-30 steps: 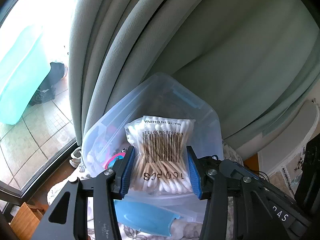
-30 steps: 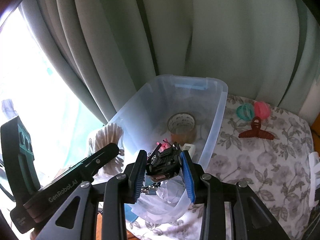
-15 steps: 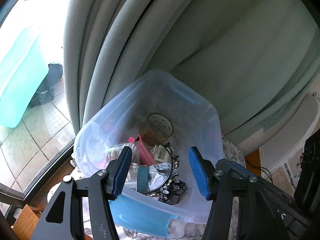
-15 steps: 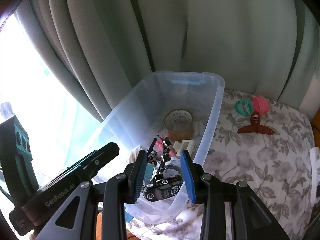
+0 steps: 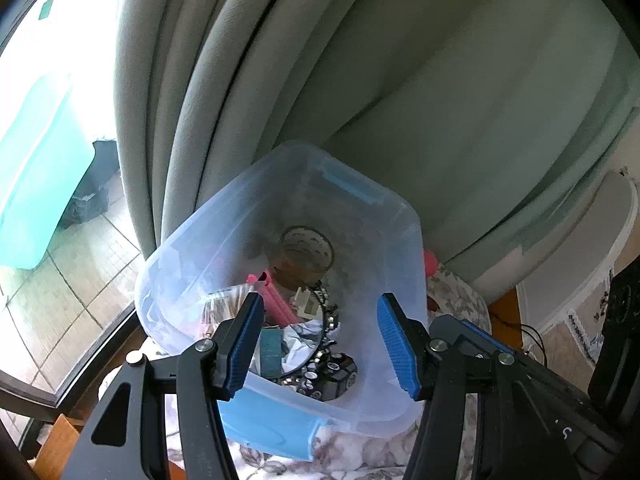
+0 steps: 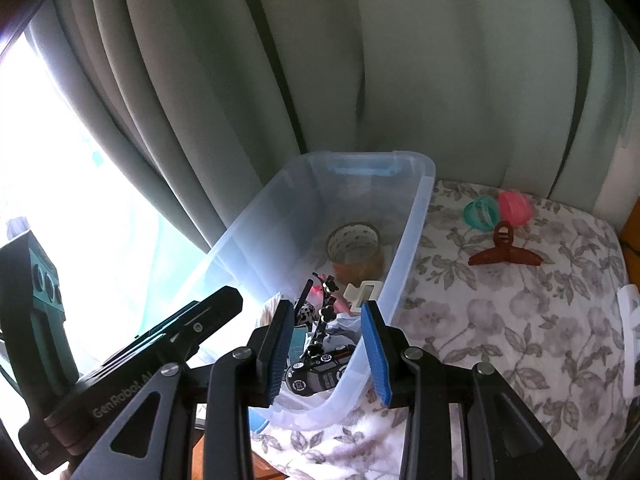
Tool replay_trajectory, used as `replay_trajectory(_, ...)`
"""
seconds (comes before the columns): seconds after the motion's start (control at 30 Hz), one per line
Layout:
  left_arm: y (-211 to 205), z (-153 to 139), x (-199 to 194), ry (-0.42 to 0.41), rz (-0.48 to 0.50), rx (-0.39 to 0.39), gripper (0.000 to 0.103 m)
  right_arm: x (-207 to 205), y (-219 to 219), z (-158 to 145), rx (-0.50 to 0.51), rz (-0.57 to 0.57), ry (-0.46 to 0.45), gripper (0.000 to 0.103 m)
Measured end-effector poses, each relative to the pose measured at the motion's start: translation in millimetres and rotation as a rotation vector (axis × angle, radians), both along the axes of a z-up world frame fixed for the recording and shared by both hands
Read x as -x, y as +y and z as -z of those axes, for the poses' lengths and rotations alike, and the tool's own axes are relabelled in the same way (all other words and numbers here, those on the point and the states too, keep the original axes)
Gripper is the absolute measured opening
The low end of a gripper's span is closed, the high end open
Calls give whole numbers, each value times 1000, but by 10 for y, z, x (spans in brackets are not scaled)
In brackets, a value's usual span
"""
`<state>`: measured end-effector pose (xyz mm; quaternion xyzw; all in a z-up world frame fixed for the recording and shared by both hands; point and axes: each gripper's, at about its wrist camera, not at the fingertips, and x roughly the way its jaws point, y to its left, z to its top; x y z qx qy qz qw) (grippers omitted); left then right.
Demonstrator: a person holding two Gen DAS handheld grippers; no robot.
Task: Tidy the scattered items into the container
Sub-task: 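Withdraw both grippers from the box toward the claw clip and hair ties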
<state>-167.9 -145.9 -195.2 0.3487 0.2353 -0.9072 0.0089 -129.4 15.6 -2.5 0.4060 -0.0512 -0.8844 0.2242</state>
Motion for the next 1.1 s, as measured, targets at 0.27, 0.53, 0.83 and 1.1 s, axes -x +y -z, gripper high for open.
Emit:
replay_trajectory(0.27,455,-99,507,7,41,55,60,-62,308,-29,54,39,13,38)
replay_trajectory(0.53,1013,109,945,10,138,113,60,-60,869,-23,95,130,23,39)
replay_trajectory(0.83,1742,130,1236,-8,270,163,60,141,1601,6,130,260,3,44)
replay_trajectory(1.1,2231,134,1407,-75,327,174,60,306,2042,253,130,339,-42,47)
